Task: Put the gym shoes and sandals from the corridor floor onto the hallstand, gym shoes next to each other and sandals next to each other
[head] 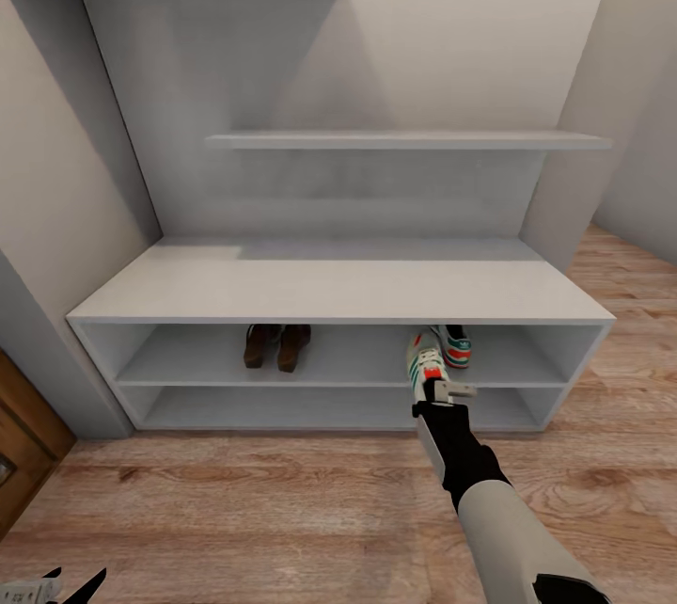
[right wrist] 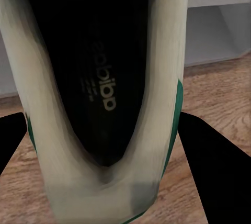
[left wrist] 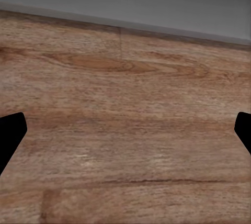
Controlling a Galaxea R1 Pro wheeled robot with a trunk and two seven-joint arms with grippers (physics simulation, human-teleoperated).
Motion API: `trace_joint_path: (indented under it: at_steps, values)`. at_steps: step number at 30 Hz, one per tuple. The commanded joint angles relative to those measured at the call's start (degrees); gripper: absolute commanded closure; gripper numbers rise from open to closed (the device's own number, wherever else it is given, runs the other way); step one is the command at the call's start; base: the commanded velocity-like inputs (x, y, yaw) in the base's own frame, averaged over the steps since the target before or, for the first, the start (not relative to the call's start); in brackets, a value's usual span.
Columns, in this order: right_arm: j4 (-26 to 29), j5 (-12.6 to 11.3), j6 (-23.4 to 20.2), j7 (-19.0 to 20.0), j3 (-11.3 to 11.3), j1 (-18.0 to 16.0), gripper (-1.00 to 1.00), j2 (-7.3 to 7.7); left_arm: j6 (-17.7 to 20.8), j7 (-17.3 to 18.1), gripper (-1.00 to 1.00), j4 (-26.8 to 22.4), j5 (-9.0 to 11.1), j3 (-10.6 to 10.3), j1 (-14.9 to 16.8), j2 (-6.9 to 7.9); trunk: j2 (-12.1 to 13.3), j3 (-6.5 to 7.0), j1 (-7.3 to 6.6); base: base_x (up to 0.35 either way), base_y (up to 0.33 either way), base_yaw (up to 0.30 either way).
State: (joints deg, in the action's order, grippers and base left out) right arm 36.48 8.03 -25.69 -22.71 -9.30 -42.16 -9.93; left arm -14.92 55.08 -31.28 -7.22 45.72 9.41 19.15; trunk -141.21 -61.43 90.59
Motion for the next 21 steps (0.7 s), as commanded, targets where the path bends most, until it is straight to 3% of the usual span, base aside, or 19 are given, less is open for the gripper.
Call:
trace_joint_path:
  at_steps: [1,21]
  values:
    - [0.1,0.6,-0.4,0.1,-0.3,0.0,1.00,-0.07,-0.3,0.3,-1.00,0.0,-0.6,0.4,0.1,-0.02,0.0,-0.05,-0.01,0.000,0.000,0.000]
    - [-0.3,0.7,-0.4,0.1,-0.3,0.0,1.00,-0.07,-0.3,0.3,-1.00,0.0,-0.6,0.4,0.1,0.00,0.0,-0.05,-0.01,0.115,0.000,0.000]
